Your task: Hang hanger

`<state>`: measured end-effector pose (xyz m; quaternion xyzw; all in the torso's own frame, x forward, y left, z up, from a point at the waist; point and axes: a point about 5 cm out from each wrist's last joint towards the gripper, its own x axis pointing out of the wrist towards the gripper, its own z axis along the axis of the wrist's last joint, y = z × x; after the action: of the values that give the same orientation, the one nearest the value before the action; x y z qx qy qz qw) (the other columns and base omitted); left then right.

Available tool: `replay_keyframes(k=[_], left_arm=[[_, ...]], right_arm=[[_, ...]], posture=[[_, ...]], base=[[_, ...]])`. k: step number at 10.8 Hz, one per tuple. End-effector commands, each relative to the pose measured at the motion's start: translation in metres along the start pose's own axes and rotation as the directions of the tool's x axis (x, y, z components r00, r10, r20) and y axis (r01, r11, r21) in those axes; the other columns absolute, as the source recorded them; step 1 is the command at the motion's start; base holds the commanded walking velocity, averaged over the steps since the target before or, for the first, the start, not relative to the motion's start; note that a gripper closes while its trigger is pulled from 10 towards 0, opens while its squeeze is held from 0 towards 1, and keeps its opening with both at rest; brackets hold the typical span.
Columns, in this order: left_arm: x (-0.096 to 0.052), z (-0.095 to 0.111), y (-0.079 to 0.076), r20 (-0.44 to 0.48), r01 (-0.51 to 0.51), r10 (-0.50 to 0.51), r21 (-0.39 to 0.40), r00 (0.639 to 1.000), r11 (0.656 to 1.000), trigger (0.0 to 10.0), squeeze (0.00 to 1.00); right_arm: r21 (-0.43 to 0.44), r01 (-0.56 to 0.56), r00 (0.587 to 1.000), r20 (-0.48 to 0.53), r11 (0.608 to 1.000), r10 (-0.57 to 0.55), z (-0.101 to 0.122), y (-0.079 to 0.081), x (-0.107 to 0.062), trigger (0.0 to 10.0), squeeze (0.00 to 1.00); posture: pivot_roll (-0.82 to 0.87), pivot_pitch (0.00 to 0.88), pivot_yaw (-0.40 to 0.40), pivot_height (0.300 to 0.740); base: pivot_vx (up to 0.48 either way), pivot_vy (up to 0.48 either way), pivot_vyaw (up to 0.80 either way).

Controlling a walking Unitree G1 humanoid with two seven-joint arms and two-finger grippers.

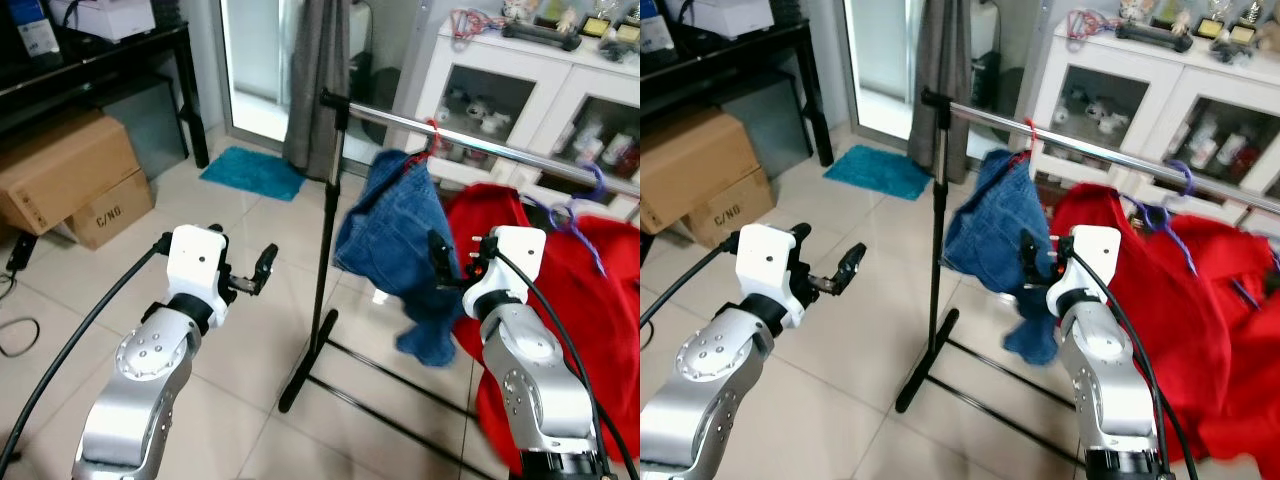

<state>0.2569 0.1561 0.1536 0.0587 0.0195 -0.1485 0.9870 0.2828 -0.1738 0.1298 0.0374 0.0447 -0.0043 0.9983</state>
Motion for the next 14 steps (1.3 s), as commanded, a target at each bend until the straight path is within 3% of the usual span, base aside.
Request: replay_keyframes(k=[1, 5, 8, 10, 12, 13, 14], left_arm=[[0.001, -0.001, 0.001, -0.007, 0.002, -0.002, 0.000, 1.000, 1.000, 10.0, 1.00], [0.001, -0.002, 0.000, -0.021, 0.049, -0.048, 0.032, 0.999, 0.998, 10.0, 1.00], [-0.005, -0.003, -0.013, -0.029, 0.230, -0.230, 0.022, 0.973, 0.973, 10.0, 1.00], [-0.015, -0.003, -0.029, -0.047, 0.439, -0.438, 0.013, 0.898, 0.898, 10.0, 1.00], [-0.021, -0.004, -0.032, -0.062, 0.531, -0.531, -0.011, 0.845, 0.847, 10.0, 1.00], [-0.028, -0.005, -0.038, -0.080, 0.639, -0.643, -0.072, 0.761, 0.766, 10.0, 1.00], [-0.031, -0.008, -0.041, -0.108, 0.684, -0.688, -0.078, 0.717, 0.725, 10.0, 1.00]], right_arm=[[-0.006, 0.002, 1.000, 0.004, 1.000, -0.002, 0.003, 0.001, 0.004, 10.0, 1.00], [-0.017, 0.090, 0.996, -0.017, 0.996, -0.090, 0.004, -0.007, 0.005, 10.0, 1.00], [0.009, 0.145, 0.989, -0.026, 0.989, -0.145, 0.007, -0.021, 0.001, 10.0, 1.00], [0.016, 0.159, 0.987, -0.024, 0.987, -0.159, 0.014, -0.024, 0.004, 10.0, 1.00], [0.022, 0.104, 0.994, -0.030, 0.994, -0.103, 0.020, -0.028, 0.008, 10.0, 1.00], [0.025, -0.061, 0.997, -0.053, 0.998, 0.062, 0.023, -0.019, 0.015, 10.0, 0.51], [0.016, -0.070, 0.996, -0.059, 0.997, 0.071, 0.022, -0.020, 0.022, 10.0, 0.00]], posture=[[0.24, 0.000, -0.056, 0.740], [0.24, 0.000, -0.053, 0.740], [0.23, 0.000, -0.049, 0.740], [0.22, 0.000, -0.052, 0.740], [0.22, 0.000, -0.056, 0.740], [0.22, 0.000, -0.054, 0.740], [0.22, 0.000, -0.051, 0.740]], base=[[0.352, 0.000, 0.80], [0.355, 0.000, 0.14], [0.000, 0.000, 0.00], [0.000, 0.000, 0.00], [0.000, 0.000, 0.00], [0.000, 0.000, 0.00], [0.000, 0.000, 0.00]])
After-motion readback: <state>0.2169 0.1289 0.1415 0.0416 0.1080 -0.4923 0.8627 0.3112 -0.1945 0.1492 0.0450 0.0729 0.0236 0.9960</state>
